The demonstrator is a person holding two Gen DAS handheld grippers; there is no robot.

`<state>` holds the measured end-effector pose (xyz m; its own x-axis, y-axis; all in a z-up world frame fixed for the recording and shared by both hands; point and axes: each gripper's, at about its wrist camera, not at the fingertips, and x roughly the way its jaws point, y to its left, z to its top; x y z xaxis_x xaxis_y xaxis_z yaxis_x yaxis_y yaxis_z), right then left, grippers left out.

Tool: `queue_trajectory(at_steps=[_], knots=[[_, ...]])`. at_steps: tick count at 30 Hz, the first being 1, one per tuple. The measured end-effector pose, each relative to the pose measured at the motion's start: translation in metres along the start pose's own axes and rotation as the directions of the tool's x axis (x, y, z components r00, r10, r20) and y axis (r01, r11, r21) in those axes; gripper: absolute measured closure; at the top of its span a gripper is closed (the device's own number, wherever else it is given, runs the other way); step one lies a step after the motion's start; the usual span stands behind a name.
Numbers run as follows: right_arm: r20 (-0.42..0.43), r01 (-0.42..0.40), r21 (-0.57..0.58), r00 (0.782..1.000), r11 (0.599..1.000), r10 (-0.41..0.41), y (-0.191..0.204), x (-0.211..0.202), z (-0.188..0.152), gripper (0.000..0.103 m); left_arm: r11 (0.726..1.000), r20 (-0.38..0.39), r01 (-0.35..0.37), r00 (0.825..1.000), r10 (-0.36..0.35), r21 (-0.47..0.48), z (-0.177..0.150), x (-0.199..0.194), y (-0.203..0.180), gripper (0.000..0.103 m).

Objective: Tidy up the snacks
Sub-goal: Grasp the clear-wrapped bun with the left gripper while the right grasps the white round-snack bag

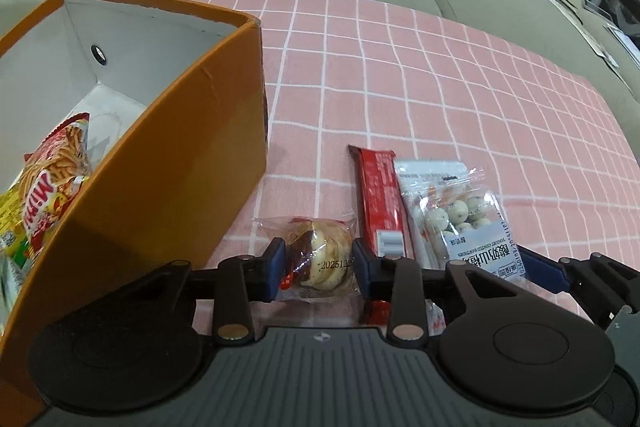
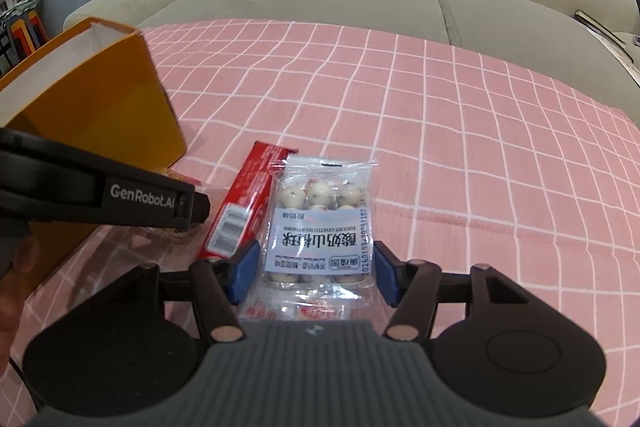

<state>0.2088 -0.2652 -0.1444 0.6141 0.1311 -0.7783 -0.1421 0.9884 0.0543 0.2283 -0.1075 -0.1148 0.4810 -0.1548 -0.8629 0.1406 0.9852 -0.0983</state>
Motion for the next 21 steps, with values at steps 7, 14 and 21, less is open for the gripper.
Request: queue_trajectory(at_steps=[7, 14, 21], knots=[[-0.023, -0.012, 0.033, 1.000, 0.999, 0.012, 0.006, -0.027, -0.026, 0.046, 0.999, 0.005, 0.000, 1.000, 0.000, 0.048, -0.022, -0.030, -0.004, 0.063], [-0.036, -0.024, 0.126, 0.999, 0.992, 0.029, 0.013, -0.053, -0.053, 0.046, 0.998, 0.015, 0.016, 1.000, -0.017, 0.062, -0.042, -0.065, -0.001, 0.063], [0.009, -0.028, 0.144, 1.000, 0.989, 0.027, 0.027, -0.089, -0.068, 0.046, 0.997, 0.046, 0.046, 0.998, -0.048, 0.056, -0.064, -0.105, 0.004, 0.063]])
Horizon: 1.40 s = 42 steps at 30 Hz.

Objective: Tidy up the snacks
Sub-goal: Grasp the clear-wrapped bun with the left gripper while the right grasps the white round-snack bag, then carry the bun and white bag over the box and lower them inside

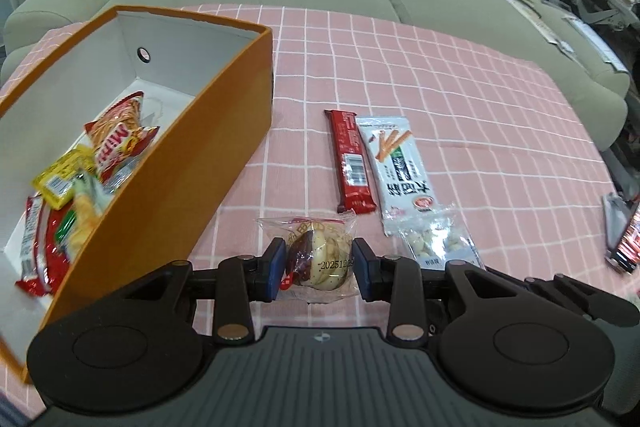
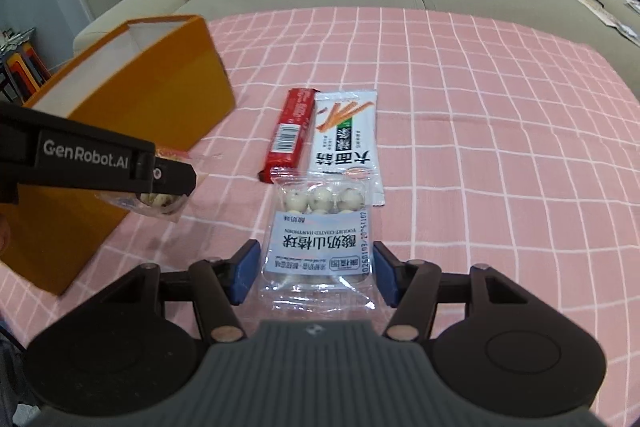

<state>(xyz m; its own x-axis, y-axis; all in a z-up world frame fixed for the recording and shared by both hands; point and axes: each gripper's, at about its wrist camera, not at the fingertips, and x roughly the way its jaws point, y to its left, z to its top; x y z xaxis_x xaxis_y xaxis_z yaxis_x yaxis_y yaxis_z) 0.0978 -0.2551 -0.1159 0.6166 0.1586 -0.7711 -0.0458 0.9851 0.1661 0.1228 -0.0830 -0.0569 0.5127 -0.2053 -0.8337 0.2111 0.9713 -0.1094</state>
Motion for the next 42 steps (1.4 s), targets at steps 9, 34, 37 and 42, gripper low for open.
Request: queue_trajectory(at_steps=[9, 34, 37, 42], knots=[[0.102, -0.032, -0.033, 0.994, 0.999, 0.036, 0.029, -0.050, -0.003, 0.046, 0.998, 0.093, 0.053, 0.994, -0.049, -0.038, -0.012, -0.063, 0.015, 0.063], [0.044, -0.277, -0.478, 0.940, 0.833, 0.338, 0.180, -0.045, 0.127, 0.046, 0.994, 0.052, -0.056, 0.997, 0.061, -0.092, 0.047, -0.122, 0.146, 0.063], [-0.022, -0.283, -0.534, 0.947, 0.797, 0.322, 0.196, -0.021, 0.144, 0.046, 0.992, 0.011, -0.061, 0.998, 0.063, -0.106, 0.053, -0.110, 0.161, 0.063], [-0.117, -0.284, -0.620, 0.955, 0.731, 0.272, 0.217, 0.019, 0.167, 0.046, 0.991, -0.073, -0.046, 0.997, 0.037, -0.129, 0.055, -0.084, 0.178, 0.063]])
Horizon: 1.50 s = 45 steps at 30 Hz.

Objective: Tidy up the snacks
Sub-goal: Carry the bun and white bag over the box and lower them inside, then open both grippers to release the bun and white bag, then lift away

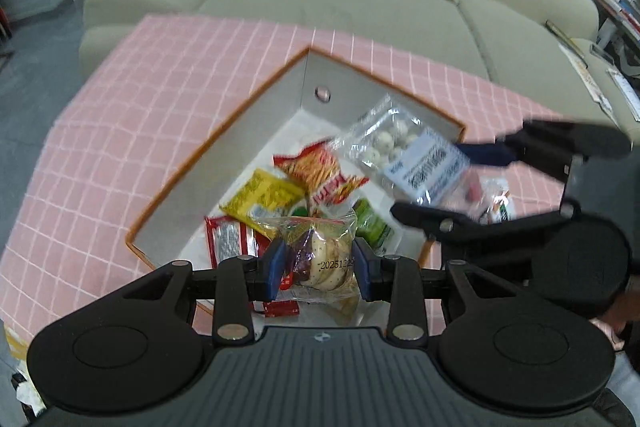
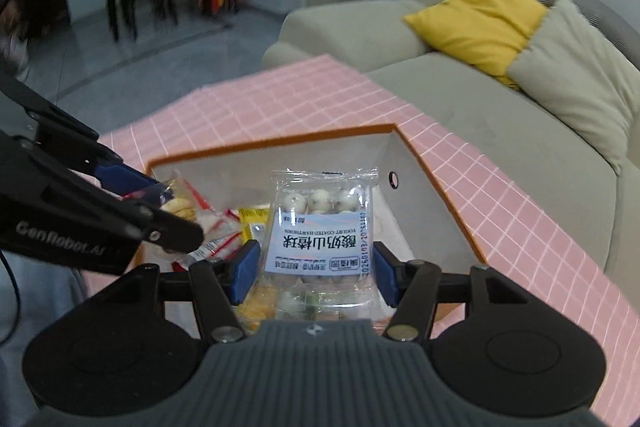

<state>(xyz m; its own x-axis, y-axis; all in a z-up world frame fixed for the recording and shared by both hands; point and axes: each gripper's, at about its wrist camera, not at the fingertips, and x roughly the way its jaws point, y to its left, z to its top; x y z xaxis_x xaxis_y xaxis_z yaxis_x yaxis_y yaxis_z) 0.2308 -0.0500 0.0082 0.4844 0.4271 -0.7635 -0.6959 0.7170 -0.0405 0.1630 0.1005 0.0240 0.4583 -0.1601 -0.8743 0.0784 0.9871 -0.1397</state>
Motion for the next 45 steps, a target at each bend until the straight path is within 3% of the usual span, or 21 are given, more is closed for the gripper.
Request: queue_trajectory(at_steps=[7, 15, 25, 32, 41, 42, 44, 45], knots=[[-0.169, 0.024, -0.082, 0.985, 0.996, -0.038, -0.017, 0.049, 0.007, 0.045, 0.996, -0.121, -0.062, 0.990, 0.069, 0.061, 0.003, 0.049, 0.006, 0.063], [-0.291, 0.072, -0.098, 0.952, 0.993, -0.098, -0.025, 0.090, 0.004, 0.045, 0.985, -0.189, -0.135, 0.970, 0.154, 0.110, 0.006, 0.087, 0.014, 0.063], [-0.404, 0.070, -0.094, 0.909, 0.993, -0.103, -0.025, 0.117, 0.001, 0.045, 0.984, -0.248, -0.150, 0.954, 0.169, 0.093, 0.007, 0.109, 0.024, 0.062], [-0.442, 0.073, -0.085, 0.891, 0.994, -0.104, -0.028, 0.125, -0.004, 0.045, 0.985, -0.258, -0.158, 0.951, 0.172, 0.076, 0.009, 0.111, 0.027, 0.061], [-0.444, 0.086, -0.093, 0.888, 0.992, -0.118, -0.026, 0.118, -0.002, 0.043, 0.982, -0.238, -0.177, 0.953, 0.188, 0.066, 0.008, 0.107, 0.027, 0.056], [-0.443, 0.089, -0.096, 0.888, 0.991, -0.122, -0.025, 0.116, -0.001, 0.041, 0.982, -0.230, -0.180, 0.954, 0.190, 0.065, 0.008, 0.104, 0.027, 0.056], [-0.436, 0.088, -0.101, 0.892, 0.991, -0.124, -0.024, 0.112, 0.000, 0.028, 0.982, -0.215, -0.179, 0.958, 0.189, 0.064, 0.009, 0.096, 0.025, 0.054], [-0.429, 0.087, -0.105, 0.895, 0.991, -0.124, -0.023, 0.108, 0.001, 0.027, 0.982, -0.203, -0.177, 0.961, 0.186, 0.062, 0.009, 0.092, 0.023, 0.050]])
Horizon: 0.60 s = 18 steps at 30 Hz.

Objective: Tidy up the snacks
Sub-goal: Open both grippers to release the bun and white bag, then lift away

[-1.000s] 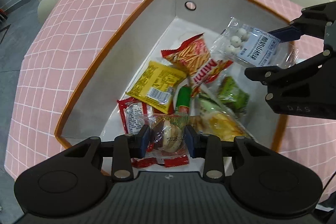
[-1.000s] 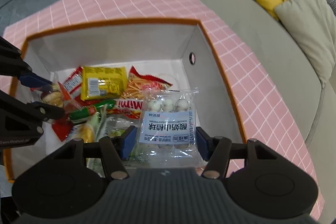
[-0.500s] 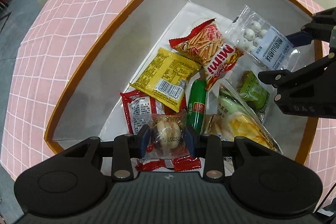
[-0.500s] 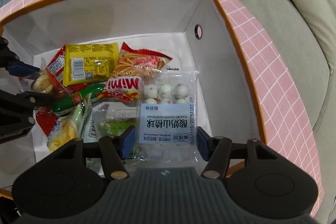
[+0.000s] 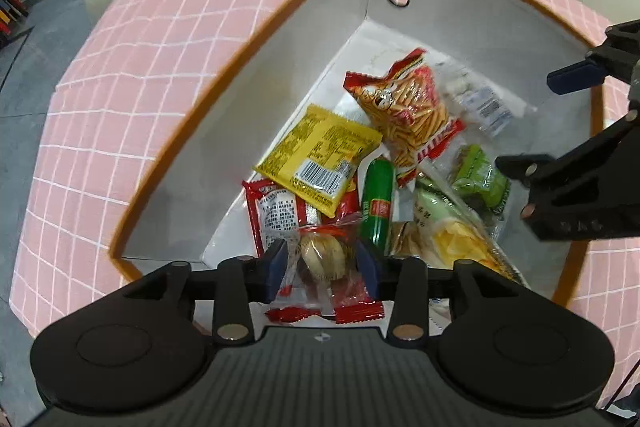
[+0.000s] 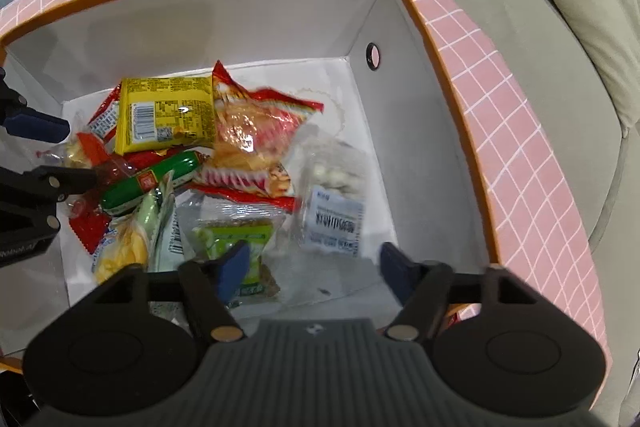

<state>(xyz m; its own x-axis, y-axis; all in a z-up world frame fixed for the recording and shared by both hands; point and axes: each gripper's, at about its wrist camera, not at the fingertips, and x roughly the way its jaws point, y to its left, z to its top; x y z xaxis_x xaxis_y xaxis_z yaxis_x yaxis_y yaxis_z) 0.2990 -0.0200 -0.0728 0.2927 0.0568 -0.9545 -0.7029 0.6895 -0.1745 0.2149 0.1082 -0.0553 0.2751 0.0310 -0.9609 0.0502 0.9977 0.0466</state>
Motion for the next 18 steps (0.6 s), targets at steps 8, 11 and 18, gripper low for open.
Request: queue_trajectory(at_steps=[8, 11, 18], knots=[[0.094, 0.017, 0.027, 0.995, 0.999, -0.019, 0.005, -0.039, -0.010, 0.023, 0.999, 0.121, 0.006, 0.993, -0.001, -0.043, -0.010, -0.042, 0.000, 0.042], [0.150, 0.005, 0.057, 0.989, 0.998, -0.014, 0.004, -0.060, -0.016, 0.023, 0.998, 0.172, 0.011, 0.985, 0.000, -0.064, -0.016, -0.058, 0.001, 0.042], [0.259, -0.042, 0.140, 0.966, 0.989, 0.005, 0.003, -0.100, -0.035, 0.023, 0.991, 0.263, 0.015, 0.965, 0.021, -0.132, -0.034, -0.095, 0.002, 0.042]])
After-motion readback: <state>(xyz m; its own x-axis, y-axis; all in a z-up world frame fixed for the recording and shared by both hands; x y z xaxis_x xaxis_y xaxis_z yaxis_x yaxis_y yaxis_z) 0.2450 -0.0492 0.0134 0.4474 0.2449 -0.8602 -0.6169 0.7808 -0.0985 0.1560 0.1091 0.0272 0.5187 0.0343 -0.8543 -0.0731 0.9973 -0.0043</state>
